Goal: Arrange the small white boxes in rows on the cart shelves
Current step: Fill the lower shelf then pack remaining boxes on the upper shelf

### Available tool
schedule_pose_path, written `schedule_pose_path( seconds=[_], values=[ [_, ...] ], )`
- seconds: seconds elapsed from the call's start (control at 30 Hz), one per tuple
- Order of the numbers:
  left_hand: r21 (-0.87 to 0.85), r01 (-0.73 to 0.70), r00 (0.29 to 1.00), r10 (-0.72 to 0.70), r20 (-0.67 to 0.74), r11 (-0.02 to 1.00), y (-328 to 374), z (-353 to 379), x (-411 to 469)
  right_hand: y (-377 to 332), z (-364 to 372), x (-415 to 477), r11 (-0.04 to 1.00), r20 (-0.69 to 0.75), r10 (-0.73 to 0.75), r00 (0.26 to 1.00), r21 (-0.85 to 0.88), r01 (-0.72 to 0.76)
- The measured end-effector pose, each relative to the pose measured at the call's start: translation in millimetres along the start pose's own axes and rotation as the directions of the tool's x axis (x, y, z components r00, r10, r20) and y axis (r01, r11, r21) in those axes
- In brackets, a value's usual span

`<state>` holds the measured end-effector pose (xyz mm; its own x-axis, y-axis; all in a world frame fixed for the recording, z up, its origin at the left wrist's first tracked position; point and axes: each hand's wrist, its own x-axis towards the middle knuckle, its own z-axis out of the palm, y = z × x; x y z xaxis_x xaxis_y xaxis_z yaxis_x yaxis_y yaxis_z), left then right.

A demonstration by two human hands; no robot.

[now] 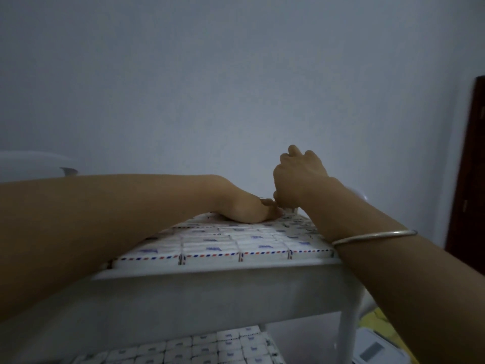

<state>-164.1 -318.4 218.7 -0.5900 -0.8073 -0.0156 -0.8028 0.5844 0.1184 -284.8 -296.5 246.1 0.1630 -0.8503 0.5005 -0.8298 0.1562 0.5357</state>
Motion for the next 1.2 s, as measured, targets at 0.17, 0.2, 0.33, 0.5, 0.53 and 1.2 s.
schedule_pose_path(
  seconds=[0.17, 0.2, 0.33, 0.5, 0.53, 1.2],
  values=[
    [0.038, -0.085, 0.992, 0.081, 0.097, 0.996, 0, -5, 5, 4, -3, -6, 0.994, 0.136, 0.047, 0.99, 0.096, -0.06],
    [0.043, -0.084, 0.993, 0.08, 0.084, 0.996, -1, -4, 5, 4, -3, -6, 0.994, 0.155, 0.046, 0.987, 0.087, -0.06],
    [-0.003, -0.122, 0.992, 0.122, -0.021, 0.993, -5, -2, 7, 3, -2, -3, 0.996, 0.214, 0.064, 0.975, 0.054, -0.077],
    [-0.009, -0.038, 0.988, 0.036, -0.15, 0.999, -24, -3, 5, 3, -5, 0, 0.998, 0.276, 0.056, 0.959, 0.019, -0.064],
    [-0.004, -0.018, 0.991, 0.018, -0.132, 1.0, -27, -2, 7, 3, -6, 0, 0.998, 0.287, 0.055, 0.956, 0.013, -0.061],
    [0.15, 0.149, 0.87, -0.057, -0.49, 0.977, -11, -42, -80, 4, -42, -24, 0.839, -0.1, -0.024, 0.995, 0.539, 0.075]
  ],
)
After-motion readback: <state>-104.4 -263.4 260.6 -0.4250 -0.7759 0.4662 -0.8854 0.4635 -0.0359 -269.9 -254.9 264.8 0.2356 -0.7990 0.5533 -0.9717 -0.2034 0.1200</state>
